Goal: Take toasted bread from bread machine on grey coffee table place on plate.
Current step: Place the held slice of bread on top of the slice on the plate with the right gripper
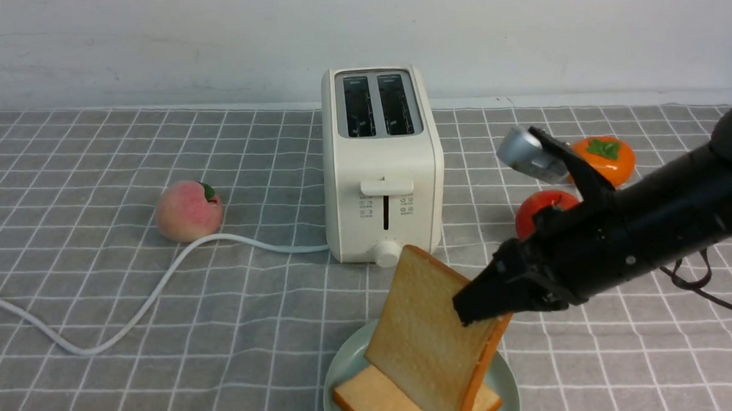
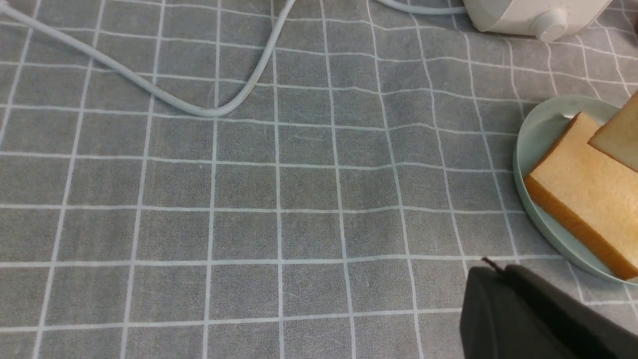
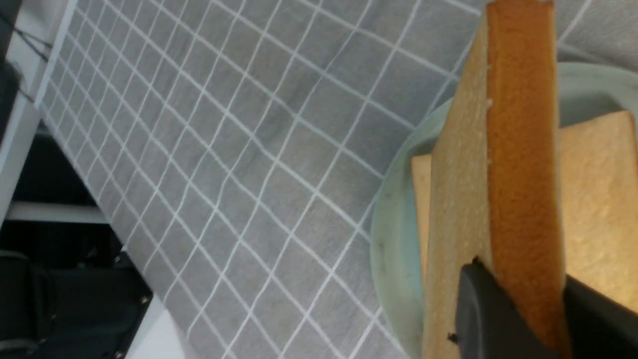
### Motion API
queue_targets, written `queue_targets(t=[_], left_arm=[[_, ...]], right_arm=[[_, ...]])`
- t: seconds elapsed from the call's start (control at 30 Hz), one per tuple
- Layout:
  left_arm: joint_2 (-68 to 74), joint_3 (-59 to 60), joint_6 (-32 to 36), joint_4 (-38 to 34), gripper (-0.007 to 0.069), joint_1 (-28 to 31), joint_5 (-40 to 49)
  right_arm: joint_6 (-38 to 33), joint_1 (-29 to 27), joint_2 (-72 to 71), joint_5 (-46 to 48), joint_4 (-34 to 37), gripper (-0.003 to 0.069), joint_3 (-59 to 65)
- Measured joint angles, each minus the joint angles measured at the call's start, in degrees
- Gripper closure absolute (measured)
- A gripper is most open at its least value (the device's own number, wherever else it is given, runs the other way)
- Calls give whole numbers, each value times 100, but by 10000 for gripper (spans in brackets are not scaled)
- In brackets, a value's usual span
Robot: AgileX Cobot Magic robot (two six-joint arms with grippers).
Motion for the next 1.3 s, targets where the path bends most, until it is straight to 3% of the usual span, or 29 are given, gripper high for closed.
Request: queue_targets(t=[0.23, 0.43, 0.87, 1.13, 1.3], left_arm=[[0, 2, 0, -2, 638, 0, 0], [0, 2, -2, -46, 638, 0, 0], [0, 2, -2, -153, 638, 0, 0], [0, 2, -2, -158, 638, 0, 0], [0, 2, -2, -172, 638, 0, 0]], right_arm=[[-47, 0, 0, -253, 275, 557, 179], [-56, 5, 0, 260, 963, 511, 181], [-70, 229, 746, -115, 869, 372, 181], [-84, 229, 820, -736, 661, 368, 181], [-90, 229, 820, -1287, 138, 368, 47]])
